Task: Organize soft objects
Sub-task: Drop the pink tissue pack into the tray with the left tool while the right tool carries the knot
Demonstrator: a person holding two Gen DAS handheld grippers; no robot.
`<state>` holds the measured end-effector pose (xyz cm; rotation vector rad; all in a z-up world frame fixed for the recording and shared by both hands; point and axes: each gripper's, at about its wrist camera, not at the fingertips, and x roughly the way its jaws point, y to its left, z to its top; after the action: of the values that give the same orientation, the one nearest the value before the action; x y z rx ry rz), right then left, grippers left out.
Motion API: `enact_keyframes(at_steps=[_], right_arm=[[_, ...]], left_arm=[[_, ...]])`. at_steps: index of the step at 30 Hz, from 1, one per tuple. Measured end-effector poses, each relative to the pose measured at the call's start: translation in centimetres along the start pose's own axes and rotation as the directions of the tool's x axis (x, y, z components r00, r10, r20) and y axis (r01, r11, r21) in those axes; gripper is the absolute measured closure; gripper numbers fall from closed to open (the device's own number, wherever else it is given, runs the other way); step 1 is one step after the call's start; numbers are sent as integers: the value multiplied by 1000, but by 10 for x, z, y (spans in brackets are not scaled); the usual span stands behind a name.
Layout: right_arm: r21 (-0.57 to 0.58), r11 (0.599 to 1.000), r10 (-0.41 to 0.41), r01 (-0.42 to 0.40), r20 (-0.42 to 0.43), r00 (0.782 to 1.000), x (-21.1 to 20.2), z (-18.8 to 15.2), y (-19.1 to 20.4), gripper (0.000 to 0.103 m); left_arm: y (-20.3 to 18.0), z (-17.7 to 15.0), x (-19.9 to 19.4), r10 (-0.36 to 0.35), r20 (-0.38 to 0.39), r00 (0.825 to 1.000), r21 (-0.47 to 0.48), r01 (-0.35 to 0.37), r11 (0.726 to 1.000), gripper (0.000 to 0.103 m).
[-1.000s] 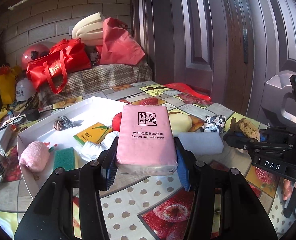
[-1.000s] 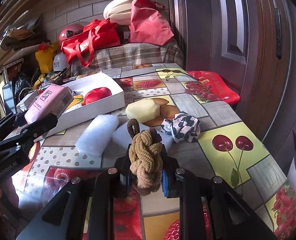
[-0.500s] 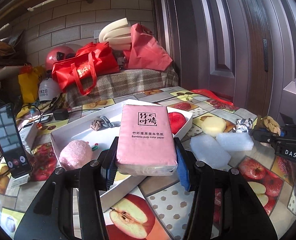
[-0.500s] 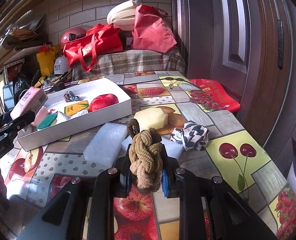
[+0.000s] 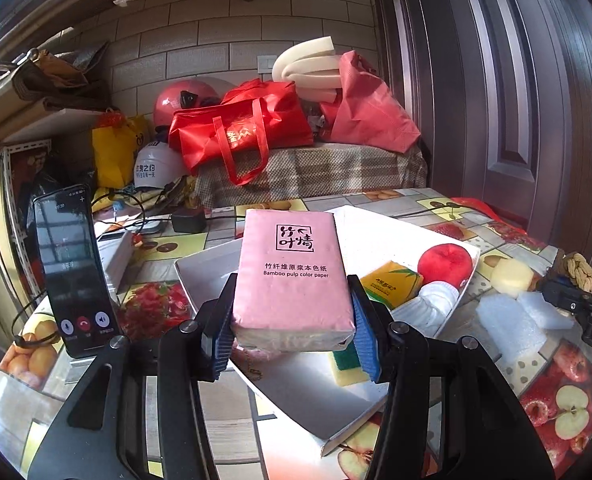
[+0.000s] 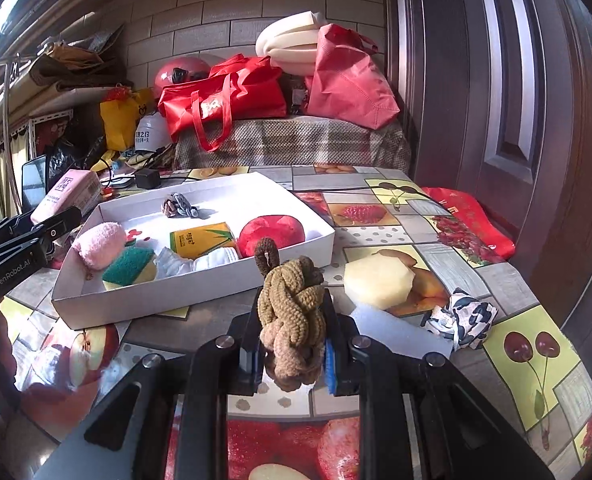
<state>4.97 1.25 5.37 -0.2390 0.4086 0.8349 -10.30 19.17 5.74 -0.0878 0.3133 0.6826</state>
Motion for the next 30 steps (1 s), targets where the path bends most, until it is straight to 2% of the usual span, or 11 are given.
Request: enact_keyframes(at_steps=[3, 5, 6, 7, 9, 12, 18, 21, 27, 29, 30], right_arm=[[1, 1000, -1, 1, 11, 1000, 16, 10, 11, 81], [5, 1000, 3, -3, -17, 1000, 29, 17, 18, 81], [29, 999, 27, -27, -16, 1000, 33, 19, 19, 81], [31, 999, 31, -32, 13, 999, 35, 21, 22, 81], [-24, 1000, 15, -14, 14, 1000, 45, 26, 37, 81], [-2, 999, 52, -52, 22, 998, 55, 34, 48, 81], [-125, 992, 14, -3, 85, 996, 82, 49, 92, 81], [-134, 991, 5, 5, 71, 997, 99, 57, 97, 81], [-80, 996, 33, -34, -20, 999, 125, 64, 89, 80], [-66, 997, 32, -34, -27, 999, 126, 64, 87, 77], [-59, 998, 28, -30, -26, 999, 125, 63, 86, 61]], left_arm=[[9, 3, 11, 32, -1, 999, -19, -32, 999, 53], [13, 4, 18, 48, -8, 999, -30, -48, 998, 53], [15, 5, 21, 53, -14, 999, -34, -53, 998, 53], [16, 6, 24, 56, -18, 998, -35, -57, 998, 53], [16, 7, 28, 60, -20, 998, -34, -61, 998, 53], [16, 9, 33, 67, -15, 998, -26, -68, 997, 53], [20, 14, 51, 93, -31, 995, -30, -94, 995, 52], [25, 16, 59, 91, -43, 995, -47, -93, 995, 52], [22, 19, 69, 70, -43, 997, -25, -71, 997, 52], [24, 20, 70, 77, -47, 996, -36, -79, 996, 51], [26, 20, 70, 84, -49, 995, -45, -86, 995, 44]])
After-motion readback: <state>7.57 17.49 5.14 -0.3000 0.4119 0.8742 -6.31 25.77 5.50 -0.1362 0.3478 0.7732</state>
